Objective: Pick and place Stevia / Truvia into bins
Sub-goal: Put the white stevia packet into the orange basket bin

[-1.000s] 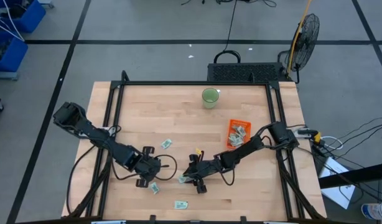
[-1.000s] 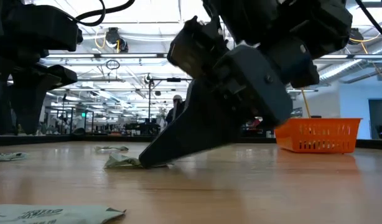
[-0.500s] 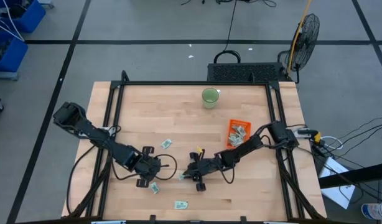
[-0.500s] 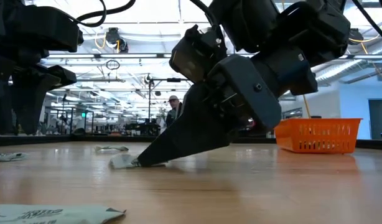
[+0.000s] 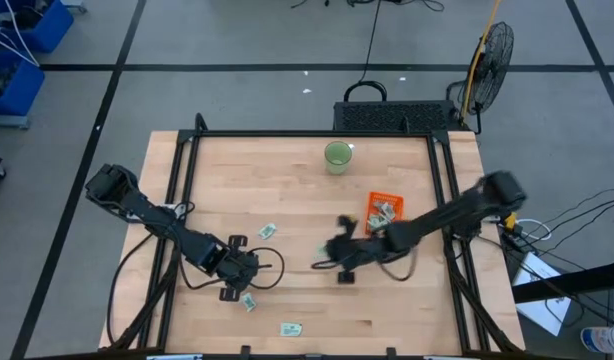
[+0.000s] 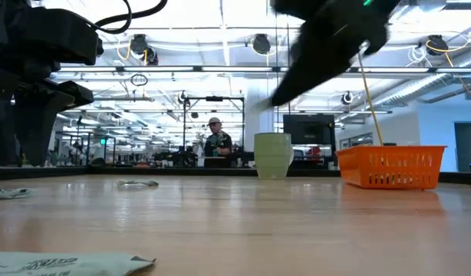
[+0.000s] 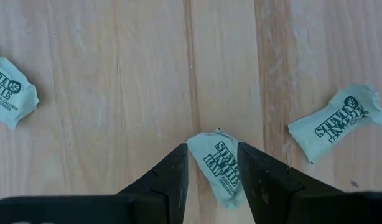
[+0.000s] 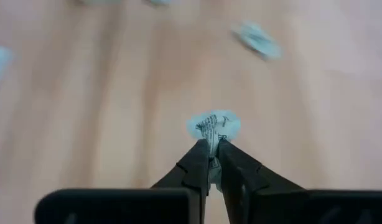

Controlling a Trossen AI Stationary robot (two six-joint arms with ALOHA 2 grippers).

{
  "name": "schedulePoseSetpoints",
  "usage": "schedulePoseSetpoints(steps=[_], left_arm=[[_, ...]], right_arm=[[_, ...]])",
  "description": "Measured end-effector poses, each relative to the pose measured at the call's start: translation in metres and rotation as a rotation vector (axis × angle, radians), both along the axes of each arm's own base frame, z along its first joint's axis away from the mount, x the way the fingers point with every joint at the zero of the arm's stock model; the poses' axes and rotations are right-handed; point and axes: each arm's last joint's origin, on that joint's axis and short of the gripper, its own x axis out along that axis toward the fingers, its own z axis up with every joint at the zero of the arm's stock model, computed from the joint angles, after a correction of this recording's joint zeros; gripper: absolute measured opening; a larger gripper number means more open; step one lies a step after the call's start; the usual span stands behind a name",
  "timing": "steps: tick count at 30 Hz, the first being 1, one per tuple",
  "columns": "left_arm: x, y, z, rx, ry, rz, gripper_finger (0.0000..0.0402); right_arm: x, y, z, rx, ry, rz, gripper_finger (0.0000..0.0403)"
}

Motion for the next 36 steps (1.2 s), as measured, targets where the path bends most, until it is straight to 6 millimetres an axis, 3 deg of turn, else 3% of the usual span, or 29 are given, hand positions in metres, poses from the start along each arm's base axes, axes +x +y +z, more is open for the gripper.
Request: schedulePoseSetpoints(steps=[4, 8, 11, 17, 20, 24, 29, 36], left_arm=[[0.0, 0.0, 0.0, -0.001, 0.001, 0.005, 0.0145], [0.0, 0.0, 0.0, -0.002, 0.0, 0.006, 0.0145], [0.0, 0.0, 0.0, 0.0, 0.0, 0.002, 0.0145], [0.0, 0.001, 0.0, 0.025, -0.016, 0.01, 0.0145], [0.001, 0.001, 0.0, 0.03, -0.018, 0.005, 0.0145], [0.001, 0.001, 0.0, 0.035, -0.019, -0.009, 0.0145], [0.001, 0.001, 0.0, 0.035, -0.019, -0.007, 0.0145], [0.001, 0.001, 0.0, 0.035, -0.019, -0.007, 0.0145]], right_arm=[[-0.045, -0.016, 0.041, -0.076, 0.032, -0.203, 0.0024], [-0.086, -0.032, 0.056, 0.008, 0.094, -0.431, 0.0014], [-0.11, -0.041, 0.046, 0.069, 0.112, -0.562, 0.0013], [-0.141, -0.054, -0.008, 0.079, 0.197, -0.653, 0.0033], [-0.148, -0.061, -0.033, 0.107, 0.211, -0.68, 0.0036], [-0.15, -0.067, -0.05, 0.147, 0.194, -0.678, 0.0031], [-0.146, -0.069, -0.051, 0.176, 0.212, -0.611, 0.0035], [-0.134, -0.066, -0.044, 0.174, 0.123, -0.462, 0.0079]])
